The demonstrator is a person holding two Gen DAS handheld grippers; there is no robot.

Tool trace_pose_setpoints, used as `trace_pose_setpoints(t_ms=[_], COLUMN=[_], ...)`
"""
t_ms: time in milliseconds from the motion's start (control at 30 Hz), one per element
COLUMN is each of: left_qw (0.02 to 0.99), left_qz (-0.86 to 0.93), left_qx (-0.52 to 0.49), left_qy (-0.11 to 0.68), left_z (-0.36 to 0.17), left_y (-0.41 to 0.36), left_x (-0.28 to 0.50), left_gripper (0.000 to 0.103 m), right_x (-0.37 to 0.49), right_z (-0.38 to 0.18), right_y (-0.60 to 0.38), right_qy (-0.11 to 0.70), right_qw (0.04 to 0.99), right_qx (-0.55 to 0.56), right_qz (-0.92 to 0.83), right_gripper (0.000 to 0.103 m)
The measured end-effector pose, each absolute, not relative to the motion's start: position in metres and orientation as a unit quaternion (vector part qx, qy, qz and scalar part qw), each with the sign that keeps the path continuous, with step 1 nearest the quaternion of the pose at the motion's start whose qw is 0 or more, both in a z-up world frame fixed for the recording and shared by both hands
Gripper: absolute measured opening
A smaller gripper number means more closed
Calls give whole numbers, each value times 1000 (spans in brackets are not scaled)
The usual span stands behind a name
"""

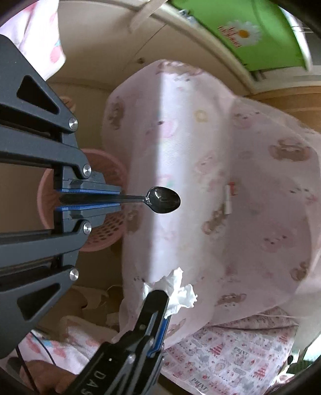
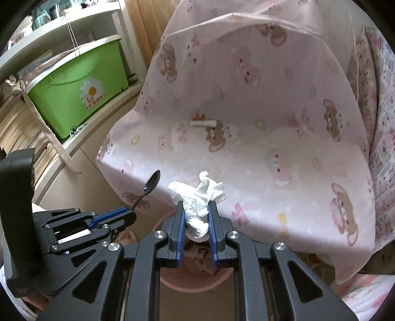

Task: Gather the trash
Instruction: 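Carry spoon and tissue down over the pink wastebasket with both tools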

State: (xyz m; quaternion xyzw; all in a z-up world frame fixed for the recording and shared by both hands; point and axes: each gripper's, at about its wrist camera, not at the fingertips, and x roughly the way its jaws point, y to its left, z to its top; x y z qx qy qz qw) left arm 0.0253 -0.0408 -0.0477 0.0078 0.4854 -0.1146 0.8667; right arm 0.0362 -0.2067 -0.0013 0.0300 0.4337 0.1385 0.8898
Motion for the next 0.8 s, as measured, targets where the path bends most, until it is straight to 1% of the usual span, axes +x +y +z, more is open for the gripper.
trace_pose_setpoints(t_ms=[167, 367, 400, 533, 600, 800], left_qw=[832, 777, 773, 771, 763, 730], left_qz=[-150, -135, -135, -121, -125, -81], left_qx=[-39, -100, -102, -74, -87, -73], left_qy=[533, 607, 612, 621, 628, 675], left_z=[-66, -111, -115, -128, -138, -183], left_y=[-38, -28, -29, -36, -38, -30], left_x=[32, 45, 45, 46, 51, 67], left_gripper=[7, 5, 3, 3, 3, 3], right_x=[39, 44, 45, 51, 56, 67], right_z=[-20, -48, -55, -81, -96, -138], right_y=[-201, -192, -190, -180, -176, -171], right_qy=[465, 500, 508, 536, 551, 590], right_qw=[871, 853, 848, 832, 824, 799], right_qx=[35, 18, 16, -6, -18, -42], right_qz=[156, 149, 151, 144, 134, 110], right_gripper=[17, 17, 17, 17, 17, 17])
